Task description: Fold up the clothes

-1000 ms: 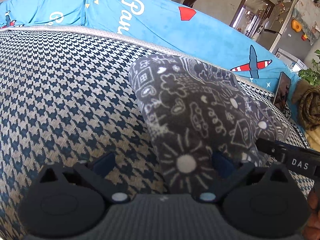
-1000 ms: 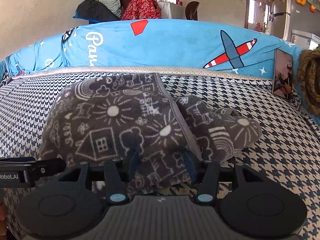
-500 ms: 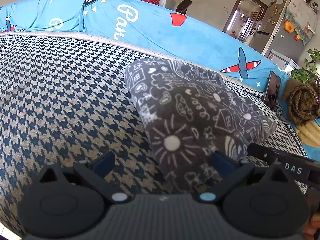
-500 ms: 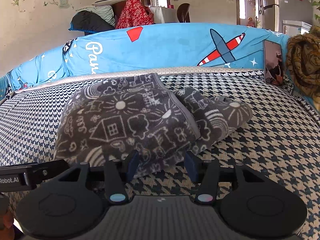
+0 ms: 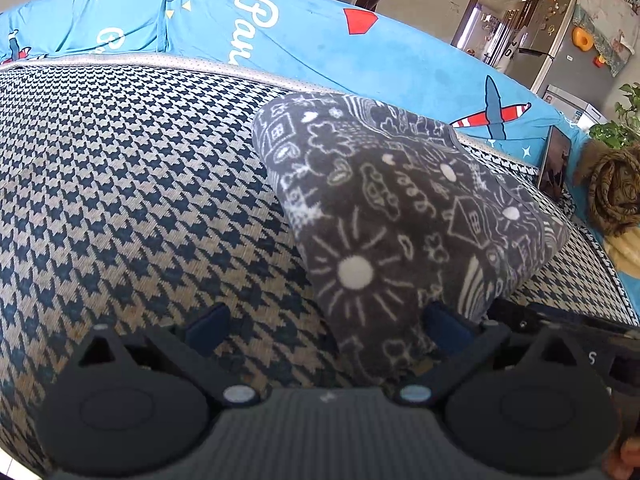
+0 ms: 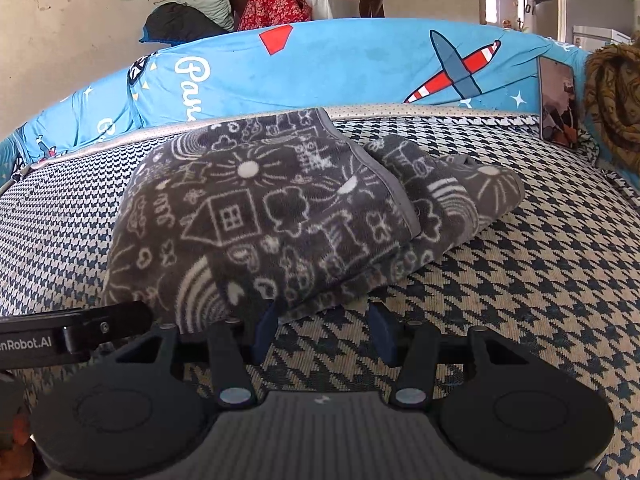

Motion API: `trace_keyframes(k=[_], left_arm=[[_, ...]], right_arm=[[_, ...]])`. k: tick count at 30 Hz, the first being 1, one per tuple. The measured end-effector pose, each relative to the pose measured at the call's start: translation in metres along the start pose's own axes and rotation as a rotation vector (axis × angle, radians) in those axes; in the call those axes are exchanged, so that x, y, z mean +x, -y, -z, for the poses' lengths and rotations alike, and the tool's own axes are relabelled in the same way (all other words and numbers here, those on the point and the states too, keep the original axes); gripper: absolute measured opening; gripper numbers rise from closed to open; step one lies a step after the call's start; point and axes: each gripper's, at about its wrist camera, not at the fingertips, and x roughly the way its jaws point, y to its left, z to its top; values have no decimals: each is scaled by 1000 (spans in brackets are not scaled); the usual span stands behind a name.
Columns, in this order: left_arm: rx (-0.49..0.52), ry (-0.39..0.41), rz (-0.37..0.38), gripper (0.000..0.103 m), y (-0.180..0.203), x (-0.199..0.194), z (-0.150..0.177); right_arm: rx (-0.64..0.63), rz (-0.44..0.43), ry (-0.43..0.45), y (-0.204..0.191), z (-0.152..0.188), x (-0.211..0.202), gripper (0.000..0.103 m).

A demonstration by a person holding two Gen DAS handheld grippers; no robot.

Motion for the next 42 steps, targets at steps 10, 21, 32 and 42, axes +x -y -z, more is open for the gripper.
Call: trace_keyframes(k=[10,21,32,42], left_arm=[[6,8,-4,103,3,-6,-2],[110,26,-37,103,15,-19,-2],[121,43,31,103,19,-37,-4],[-73,-25,127,103,-17,-7,-39]], right_arm=[[-16,1,2,-5,6,-1,50],[-88,-16,-3,-5,3,-18,56],[-59,-52,-57,19,-7,-17,60],[71,-145,-63,63,-30,-11,74]])
